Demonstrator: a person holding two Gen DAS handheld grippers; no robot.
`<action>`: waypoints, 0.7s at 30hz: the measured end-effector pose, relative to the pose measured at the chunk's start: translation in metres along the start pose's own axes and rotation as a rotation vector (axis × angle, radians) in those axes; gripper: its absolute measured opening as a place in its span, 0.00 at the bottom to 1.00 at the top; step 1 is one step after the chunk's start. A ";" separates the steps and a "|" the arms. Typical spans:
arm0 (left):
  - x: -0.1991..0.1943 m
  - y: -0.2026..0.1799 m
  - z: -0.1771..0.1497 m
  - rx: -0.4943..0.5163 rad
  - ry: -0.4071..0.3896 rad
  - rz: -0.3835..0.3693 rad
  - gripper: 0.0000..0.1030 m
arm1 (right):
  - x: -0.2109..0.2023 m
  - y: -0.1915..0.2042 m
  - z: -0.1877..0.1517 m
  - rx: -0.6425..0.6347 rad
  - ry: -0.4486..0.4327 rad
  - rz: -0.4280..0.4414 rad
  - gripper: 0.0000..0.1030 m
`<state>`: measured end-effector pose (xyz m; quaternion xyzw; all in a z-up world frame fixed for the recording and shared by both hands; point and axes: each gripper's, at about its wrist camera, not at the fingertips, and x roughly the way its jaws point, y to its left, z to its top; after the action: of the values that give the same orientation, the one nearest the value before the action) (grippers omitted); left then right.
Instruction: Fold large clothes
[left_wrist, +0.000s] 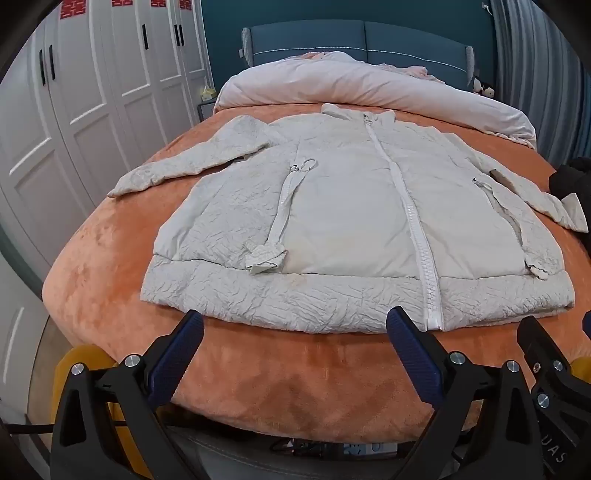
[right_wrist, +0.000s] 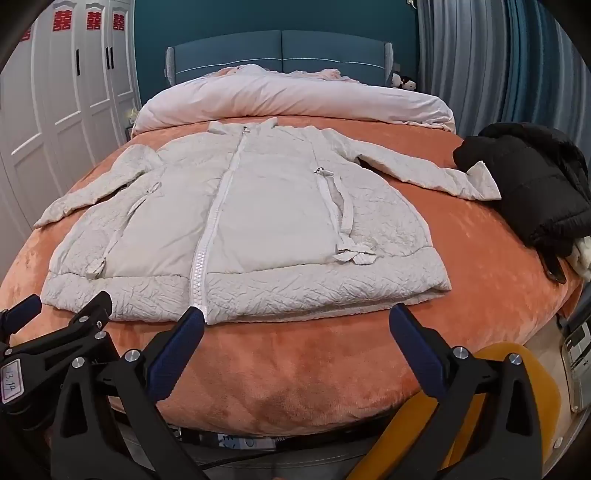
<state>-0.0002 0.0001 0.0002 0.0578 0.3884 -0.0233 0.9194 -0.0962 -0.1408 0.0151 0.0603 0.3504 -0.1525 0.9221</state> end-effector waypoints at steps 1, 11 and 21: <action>0.000 0.000 0.000 0.001 -0.003 0.002 0.93 | 0.000 0.000 0.000 -0.004 0.002 0.000 0.95; -0.003 0.002 0.002 -0.008 0.009 -0.001 0.92 | 0.000 0.006 0.001 -0.025 0.005 -0.012 0.95; -0.004 0.001 0.001 -0.008 0.005 0.001 0.92 | -0.003 0.007 0.000 -0.029 -0.002 -0.015 0.95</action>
<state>-0.0028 0.0012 0.0038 0.0543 0.3907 -0.0212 0.9187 -0.0960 -0.1338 0.0169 0.0441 0.3522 -0.1545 0.9220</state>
